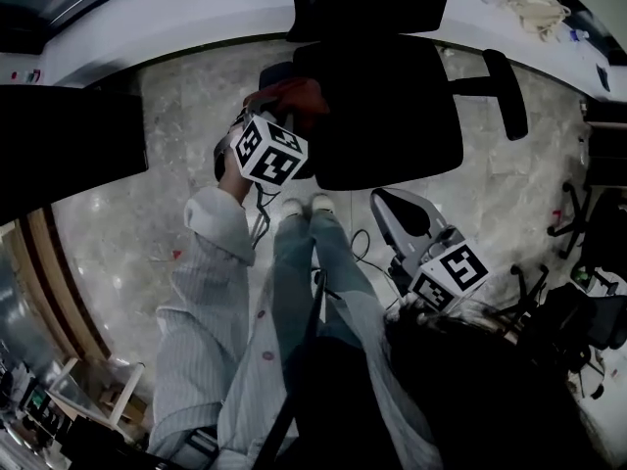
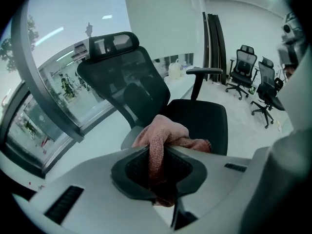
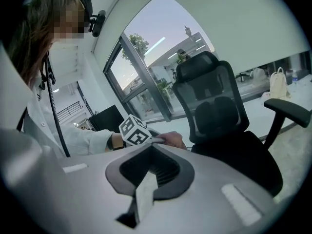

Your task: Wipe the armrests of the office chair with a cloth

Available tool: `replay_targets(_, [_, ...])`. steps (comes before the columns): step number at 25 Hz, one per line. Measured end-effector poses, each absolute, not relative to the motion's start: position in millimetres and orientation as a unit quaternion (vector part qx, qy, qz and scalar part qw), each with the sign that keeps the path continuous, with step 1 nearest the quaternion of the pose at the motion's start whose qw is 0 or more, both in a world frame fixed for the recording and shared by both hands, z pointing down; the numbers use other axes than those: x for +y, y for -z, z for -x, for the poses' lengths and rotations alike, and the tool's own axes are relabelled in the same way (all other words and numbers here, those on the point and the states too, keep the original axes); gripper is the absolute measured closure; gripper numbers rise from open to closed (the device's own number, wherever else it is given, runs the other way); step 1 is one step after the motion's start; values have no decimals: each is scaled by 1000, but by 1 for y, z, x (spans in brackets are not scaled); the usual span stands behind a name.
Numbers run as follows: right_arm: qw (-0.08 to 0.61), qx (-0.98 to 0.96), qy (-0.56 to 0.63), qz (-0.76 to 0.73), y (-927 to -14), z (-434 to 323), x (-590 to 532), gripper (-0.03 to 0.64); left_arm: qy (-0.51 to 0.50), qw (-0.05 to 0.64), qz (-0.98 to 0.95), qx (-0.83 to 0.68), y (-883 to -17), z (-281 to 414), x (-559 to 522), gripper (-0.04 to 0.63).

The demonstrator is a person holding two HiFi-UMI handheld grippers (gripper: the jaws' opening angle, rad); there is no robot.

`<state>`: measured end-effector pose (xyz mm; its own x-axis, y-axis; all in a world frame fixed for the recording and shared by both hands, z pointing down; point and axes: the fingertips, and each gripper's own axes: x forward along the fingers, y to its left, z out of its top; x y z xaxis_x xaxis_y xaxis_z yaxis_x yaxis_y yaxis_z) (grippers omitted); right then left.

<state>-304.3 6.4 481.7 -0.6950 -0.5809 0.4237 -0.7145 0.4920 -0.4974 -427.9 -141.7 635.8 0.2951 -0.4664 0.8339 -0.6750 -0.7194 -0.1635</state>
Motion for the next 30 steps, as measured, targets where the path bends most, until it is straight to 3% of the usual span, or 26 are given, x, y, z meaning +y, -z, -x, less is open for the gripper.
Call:
replay_targets(8, [155, -868, -276, -383, -510, 313, -55, 615, -491, 104, -766, -401, -638, 428, -186, 543])
replay_targets(23, [175, -874, -247, -379, -500, 328, -44, 615, -533, 69, -790, -295, -612, 400, -6, 546])
replay_targets(26, [177, -870, -257, -383, -506, 325, -34, 615, -538, 48, -792, -284, -615, 399, -16, 546])
replay_targets(30, [188, -861, -273, -384, -524, 320, -24, 615, -516, 75, -789, -324, -626, 413, -72, 546])
